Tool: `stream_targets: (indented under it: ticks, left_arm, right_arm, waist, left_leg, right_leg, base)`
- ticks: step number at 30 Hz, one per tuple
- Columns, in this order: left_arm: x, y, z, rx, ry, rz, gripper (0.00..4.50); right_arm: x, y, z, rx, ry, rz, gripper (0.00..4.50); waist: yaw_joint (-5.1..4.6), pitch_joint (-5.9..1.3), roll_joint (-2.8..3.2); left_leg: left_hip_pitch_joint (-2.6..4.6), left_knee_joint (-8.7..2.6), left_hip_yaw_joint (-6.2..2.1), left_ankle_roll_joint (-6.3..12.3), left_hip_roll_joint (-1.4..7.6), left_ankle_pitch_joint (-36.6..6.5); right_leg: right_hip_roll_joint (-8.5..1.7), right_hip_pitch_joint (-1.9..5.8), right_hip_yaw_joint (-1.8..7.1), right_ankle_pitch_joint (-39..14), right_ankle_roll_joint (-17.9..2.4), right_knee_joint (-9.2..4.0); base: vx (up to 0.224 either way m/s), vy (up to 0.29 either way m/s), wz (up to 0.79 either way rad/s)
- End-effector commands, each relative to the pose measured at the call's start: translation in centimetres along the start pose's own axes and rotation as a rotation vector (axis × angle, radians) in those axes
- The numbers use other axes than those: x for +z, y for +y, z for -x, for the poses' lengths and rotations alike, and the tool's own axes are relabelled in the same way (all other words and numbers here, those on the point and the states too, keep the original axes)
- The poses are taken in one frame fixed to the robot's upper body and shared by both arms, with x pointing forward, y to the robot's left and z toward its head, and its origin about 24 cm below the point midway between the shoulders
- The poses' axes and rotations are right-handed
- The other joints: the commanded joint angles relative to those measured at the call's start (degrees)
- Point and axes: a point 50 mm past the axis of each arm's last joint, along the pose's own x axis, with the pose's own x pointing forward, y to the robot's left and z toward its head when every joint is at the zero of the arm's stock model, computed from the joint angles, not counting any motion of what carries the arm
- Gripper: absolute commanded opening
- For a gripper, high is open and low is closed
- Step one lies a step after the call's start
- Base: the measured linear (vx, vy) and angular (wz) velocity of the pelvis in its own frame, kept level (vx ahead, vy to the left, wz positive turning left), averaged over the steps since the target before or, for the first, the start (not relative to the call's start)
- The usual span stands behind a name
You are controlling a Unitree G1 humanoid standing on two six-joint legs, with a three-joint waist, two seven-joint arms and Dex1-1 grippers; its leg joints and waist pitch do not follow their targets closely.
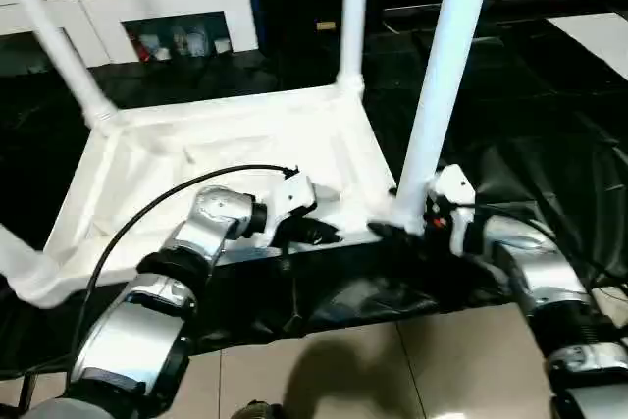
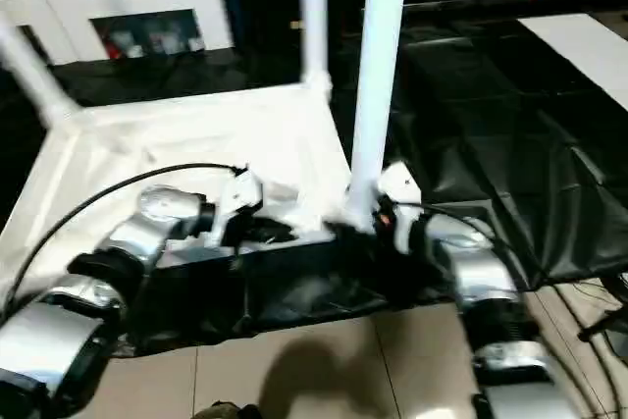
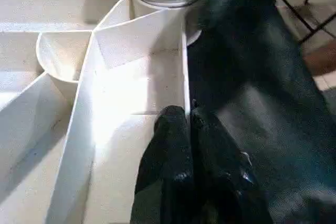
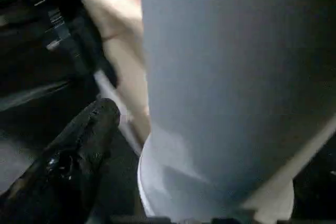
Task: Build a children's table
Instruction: Rotate leg to tighten
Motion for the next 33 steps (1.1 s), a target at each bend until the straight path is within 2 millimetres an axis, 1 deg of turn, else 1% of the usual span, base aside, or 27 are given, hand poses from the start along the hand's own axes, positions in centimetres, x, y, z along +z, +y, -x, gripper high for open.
stream_targets:
  ticks: [1, 2, 3, 4, 5, 7, 8, 11, 12, 16, 17, 19, 20, 21, 22, 23, 24, 25, 26, 27, 28, 29, 30, 31, 32, 33]
  left_arm:
    - [0.9, 0.2, 0.0, -0.032, -0.009, -0.054, 0.00]
    - [0.8, 0.2, 0.2, -0.039, -0.002, -0.058, 0.00]
    - [0.7, 0.2, 0.4, -0.047, 0.001, -0.058, 0.00]
    - [0.7, 0.2, 0.5, -0.051, 0.001, -0.058, 0.00]
    - [0.7, 0.2, 0.6, -0.057, 0.003, -0.058, 0.00]
    - [0.5, 0.1, 1.0, -0.074, 0.018, -0.064, 0.00]
    - [0.5, 0.1, 1.0, -0.075, 0.020, -0.065, 0.00]
    - [0.4, 0.0, 1.1, -0.083, 0.025, -0.065, 0.00]
    - [0.3, 0.0, 1.1, -0.085, 0.024, -0.064, 0.00]
    - [0.3, -0.1, 0.9, -0.086, 0.015, -0.052, 0.00]
    - [0.3, -0.1, 0.9, -0.086, 0.014, -0.051, 0.00]
    - [0.4, 0.0, 0.3, -0.058, -0.002, -0.028, 0.00]
    - [0.5, 0.2, -0.4, -0.013, -0.005, -0.011, 0.00]
    - [0.6, 0.2, -0.4, -0.007, -0.006, -0.009, 0.00]
    - [0.6, 0.2, -0.7, 0.006, -0.005, -0.006, 0.00]
    - [0.6, 0.3, -1.7, 0.061, 0.019, 0.013, 0.00]
    - [0.6, 0.3, -1.9, 0.068, 0.021, 0.016, 0.00]
    - [1.0, 0.3, -3.2, 0.119, 0.008, 0.050, 0.00]
    - [1.2, 0.3, -3.6, 0.134, -0.003, 0.064, 0.00]
    - [1.4, 0.3, -4.1, 0.145, -0.013, 0.072, 0.00]
    - [1.6, 0.2, -4.6, 0.153, -0.018, 0.075, 0.00]
    - [1.9, 0.2, -5.2, 0.170, -0.022, 0.080, 0.00]
    - [2.2, 0.1, -5.9, 0.193, -0.029, 0.090, 0.00]
    - [2.3, 0.1, -6.1, 0.203, -0.033, 0.095, 0.00]
    - [2.6, 0.1, -6.6, 0.222, -0.038, 0.104, 0.00]
    - [2.8, 0.0, -6.9, 0.233, -0.044, 0.101, 0.00]
  right_arm:
    - [-0.1, 1.2, -0.8, 0.121, 0.027, 0.010, 4.22]
    - [-0.2, 1.2, -0.6, 0.146, 0.043, 0.010, 4.08]
    - [-0.3, 1.3, -0.5, 0.167, 0.056, 0.014, 3.99]
    - [-0.3, 1.3, -0.4, 0.176, 0.061, 0.015, 3.90]
    - [-0.4, 1.4, -0.4, 0.186, 0.064, 0.012, 3.88]
    - [-0.3, 1.4, -0.4, 0.193, 0.059, 0.023, 3.79]
    - [-0.3, 1.4, -0.4, 0.194, 0.059, 0.024, 3.55]
    - [-0.5, 1.6, -0.4, 0.208, 0.068, 0.014, 3.46]
    - [-0.5, 1.6, -0.5, 0.210, 0.069, 0.008, 3.33]
    - [-0.8, 1.8, -0.8, 0.189, 0.069, -0.046, 2.92]
    - [-0.9, 1.8, -0.8, 0.187, 0.069, -0.047, 2.92]
    - [-1.1, 1.7, -1.3, 0.100, 0.054, -0.096, 2.81]
    - [-1.4, 1.5, -1.9, 0.005, 0.048, -0.115, 2.77]
    - [-1.4, 1.4, -2.0, -0.007, 0.048, -0.117, 2.77]
    - [-1.5, 1.3, -2.3, -0.048, 0.049, -0.111, 2.76]
    - [-1.8, 1.0, -3.3, -0.184, 0.043, -0.155, 2.74]
    - [-1.8, 0.9, -3.5, -0.201, 0.042, -0.162, 2.74]
    - [-1.9, 0.9, -4.8, -0.315, 0.026, -0.225, 2.74]
    - [-1.9, 0.9, -5.3, -0.347, 0.019, -0.248, 2.73]
    - [-1.9, 1.0, -5.8, -0.374, 0.007, -0.272, 2.73]
    - [-1.7, 1.0, -6.4, -0.399, 0.002, -0.281, 2.73]
    - [-1.5, 1.1, -7.1, -0.435, -0.001, -0.280, 2.73]
    - [-1.1, 1.3, -7.9, -0.465, -0.010, -0.276, 2.73]
    - [-1.0, 1.4, -8.3, -0.469, -0.016, -0.274, 2.73]
    - [-0.5, 1.6, -9.0, -0.468, -0.034, -0.263, 2.73]
    - [0.0, 1.8, -9.5, -0.468, -0.050, -0.248, 3.08]
  waist:
    - [0.01, -3.79, -1.07]
    - [0.08, -3.80, -1.05]
    - [0.12, -3.75, -1.15]
    - [0.20, -3.70, -1.07]
    - [0.29, -3.79, -1.14]
    - [0.42, -3.87, -1.36]
    - [0.49, -3.92, -1.30]
    - [0.67, -3.97, -1.30]
    - [0.70, -3.98, -1.31]
    - [0.89, -3.93, -1.32]
    - [0.93, -3.93, -1.35]
    - [0.92, -3.83, -1.29]
    - [0.84, -3.77, -1.03]
    - [0.70, -3.63, -1.07]
    - [0.56, -3.55, -1.17]
    - [0.28, -3.45, -1.17]
    - [0.06, -3.30, -1.05]
    - [-0.43, -3.04, -1.11]
    - [-1.08, -2.64, -1.05]
    - [-1.32, -2.52, -0.86]
    - [-1.56, -2.38, -1.05]
    - [-2.10, -2.63, -0.99]
    - [-2.25, -2.64, -0.73]
    - [-2.68, -2.62, -0.82]
    - [-2.75, -2.59, -0.98]
    - [-2.80, -2.53, -1.16]
  left_leg:
    - [2.31, -3.46, -1.30, 8.17, 2.93, -10.5]
    - [2.36, -3.52, -1.31, 7.82, 2.96, -11.0]
    - [2.43, -3.59, -1.28, 7.33, 3.01, -11.6]
    - [2.44, -3.66, -1.28, 6.88, 2.99, -11.9]
    - [2.50, -3.62, -1.27, 6.68, 3.01, -11.6]
    - [2.44, -3.49, -1.23, 6.94, 2.98, -10.5]
    - [2.43, -3.42, -1.24, 7.11, 2.95, -10.1]
    - [2.41, -3.26, -1.20, 7.73, 2.92, -9.0]
    - [2.41, -3.24, -1.19, 7.80, 2.92, -8.9]
    - [2.47, -3.32, -1.21, 7.69, 2.96, -9.2]
    - [2.47, -3.37, -1.23, 7.29, 2.98, -9.5]
    - [2.46, -3.49, -1.24, 6.90, 2.97, -9.6]
    - [2.57, -3.68, -1.26, 6.19, 3.06, -10.4]
    - [2.58, -3.85, -1.24, 5.51, 3.07, -11.4]
    - [2.58, -3.99, -1.28, 4.81, 2.98, -12.4]
    - [2.74, -4.27, -1.32, 2.82, 3.01, -14.7]
    - [2.82, -4.46, -1.36, 2.00, 3.03, -15.7]
    - [2.95, -4.83, -1.46, 0.17, 2.91, -18.7]
    - [3.29, -5.26, -1.69, -1.86, 2.77, -22.5]
    - [3.47, -5.34, -1.88, -2.78, 2.73, -24.5]
    - [3.62, -5.43, -1.92, -3.38, 2.68, -26.1]
    - [4.01, -5.46, -2.09, -4.16, 2.75, -27.6]
    - [4.01, -5.54, -2.18, -4.23, 2.71, -27.8]
    - [3.93, -5.63, -2.16, -4.32, 2.64, -28.2]
    - [3.94, -5.65, -2.14, -4.06, 2.51, -28.7]
    - [3.93, -5.52, -2.08, -3.46, 2.32, -29.0]
  right_leg:
    - [-2.57, 1.91, 1.40, 1.7, -16.1, -3.40]
    - [-2.58, 1.95, 1.42, 1.0, -16.0, -3.42]
    - [-2.64, 1.91, 1.52, 0.2, -15.9, -3.53]
    - [-2.67, 1.92, 1.57, -0.4, -16.0, -3.58]
    - [-2.67, 1.94, 1.62, 0.0, -16.0, -3.47]
    - [-2.69, 1.91, 1.63, 1.3, -16.2, -3.28]
    - [-2.74, 1.89, 1.64, 1.8, -16.2, -3.23]
    - [-2.70, 1.87, 1.56, 3.1, -16.3, -3.08]
    - [-2.69, 1.87, 1.57, 3.1, -16.3, -3.08]
    - [-2.70, 1.85, 1.57, 1.9, -16.2, -3.15]
    - [-2.72, 1.86, 1.58, 1.3, -16.1, -3.18]
    - [-2.68, 1.81, 1.62, 0.9, -16.1, -3.23]
    - [-2.65, 1.64, 1.67, -0.1, -15.9, -3.26]
    - [-2.62, 1.53, 1.70, -1.3, -15.7, -3.42]
    - [-2.64, 1.61, 1.68, -2.8, -15.6, -3.57]
    - [-2.79, 1.57, 1.76, -6.7, -14.8, -3.97]
    - [-2.75, 1.37, 1.83, -8.1, -14.6, -4.06]
    - [-2.75, 1.32, 1.86, -12.0, -13.8, -4.44]
    - [-2.83, 1.05, 1.86, -16.9, -12.9, -4.87]
    - [-2.88, 1.07, 1.83, -19.5, -12.2, -5.14]
    - [-2.88, 0.98, 1.88, -21.5, -11.5, -5.48]
    - [-3.00, 0.82, 2.20, -21.1, -10.8, -5.82]
    - [-2.95, 0.79, 2.23, -20.5, -10.8, -5.80]
    - [-2.77, 0.64, 2.24, -19.3, -10.9, -5.78]
    - [-2.67, 0.69, 2.18, -19.6, -10.7, -5.90]
    - [-2.76, 0.64, 2.34, -20.7, -10.2, -6.13]
  base:
    - [0.000, 0.000, 0.00]
    - [0.000, 0.000, 0.00]
    - [0.000, 0.000, 0.00]
    - [0.000, 0.000, 0.00]
    - [0.000, 0.000, 0.00]
    - [0.000, 0.000, 0.00]
    - [0.000, 0.000, 0.00]
    - [0.000, 0.000, 0.00]
    - [0.000, 0.000, 0.00]
    - [0.000, 0.000, 0.00]
    - [0.000, 0.000, 0.00]
    - [0.000, 0.000, 0.00]
    - [0.000, 0.000, 0.00]
    - [0.000, 0.000, 0.00]
    - [0.000, 0.000, 0.00]
    - [0.000, 0.000, 0.00]
    - [0.000, 0.000, 0.00]
    - [0.000, 0.000, 0.00]
    - [0.000, 0.000, 0.00]
    - [0.000, 0.000, 0.00]
    - [0.000, 0.000, 0.00]
    - [0.000, 0.000, 0.00]
    - [0.000, 0.000, 0.00]
    - [0.000, 0.000, 0.00]
    - [0.000, 0.000, 0.00]
    - [0.000, 0.000, 0.00]
